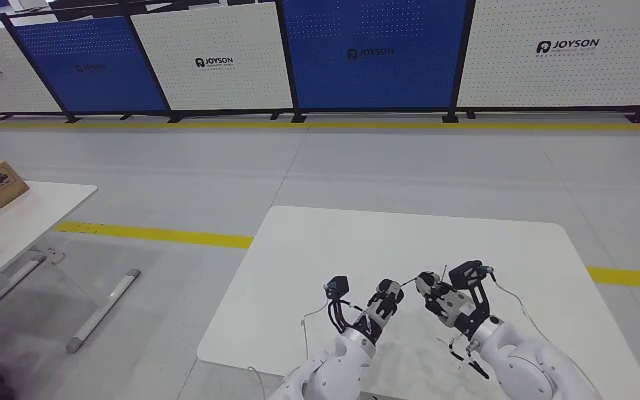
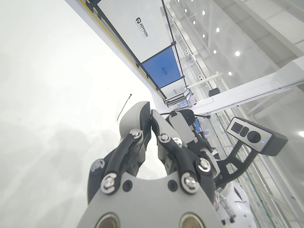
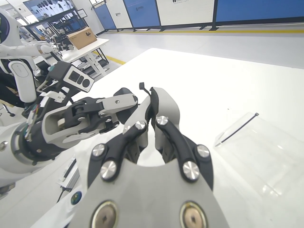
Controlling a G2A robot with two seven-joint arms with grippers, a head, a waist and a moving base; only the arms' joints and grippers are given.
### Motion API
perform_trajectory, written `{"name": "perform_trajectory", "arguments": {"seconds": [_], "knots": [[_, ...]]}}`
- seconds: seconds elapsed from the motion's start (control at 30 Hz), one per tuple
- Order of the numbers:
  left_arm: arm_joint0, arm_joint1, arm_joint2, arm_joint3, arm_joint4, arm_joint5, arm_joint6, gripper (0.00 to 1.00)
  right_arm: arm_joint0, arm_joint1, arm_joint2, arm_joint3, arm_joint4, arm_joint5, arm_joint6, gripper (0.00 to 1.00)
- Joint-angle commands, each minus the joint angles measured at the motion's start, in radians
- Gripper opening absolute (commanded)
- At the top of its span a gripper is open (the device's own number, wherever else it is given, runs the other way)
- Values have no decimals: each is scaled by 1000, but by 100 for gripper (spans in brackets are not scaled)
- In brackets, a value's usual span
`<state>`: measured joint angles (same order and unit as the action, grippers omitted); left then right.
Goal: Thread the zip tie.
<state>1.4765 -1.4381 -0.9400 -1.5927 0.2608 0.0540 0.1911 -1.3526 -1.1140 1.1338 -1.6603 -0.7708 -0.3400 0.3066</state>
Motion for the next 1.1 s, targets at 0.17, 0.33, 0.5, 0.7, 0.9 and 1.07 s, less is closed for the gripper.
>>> {"name": "perform_trajectory", "arguments": {"seconds": [0.17, 0.33, 0.5, 0.7, 0.9, 1.07], "knots": [[5, 3, 2, -5, 29, -24, 3, 0, 5, 2, -5, 1, -7, 0, 6, 0], [8, 3, 2, -4, 27, -27, 3, 0, 9, 3, -8, 1, -12, 0, 16, 0], [6, 3, 7, -1, 32, -30, -2, 0, 8, 5, -10, -4, -14, 0, 18, 0], [8, 4, 9, -5, 36, -36, -3, 0, 9, 11, -17, -10, -18, 0, 22, 0], [13, 5, 9, -14, 38, -44, -2, 0, 14, 16, -24, -14, -16, 0, 28, 0], [13, 6, 10, -16, 41, -41, -7, 0, 12, 24, -23, -26, 24, 0, 14, 0]]}}
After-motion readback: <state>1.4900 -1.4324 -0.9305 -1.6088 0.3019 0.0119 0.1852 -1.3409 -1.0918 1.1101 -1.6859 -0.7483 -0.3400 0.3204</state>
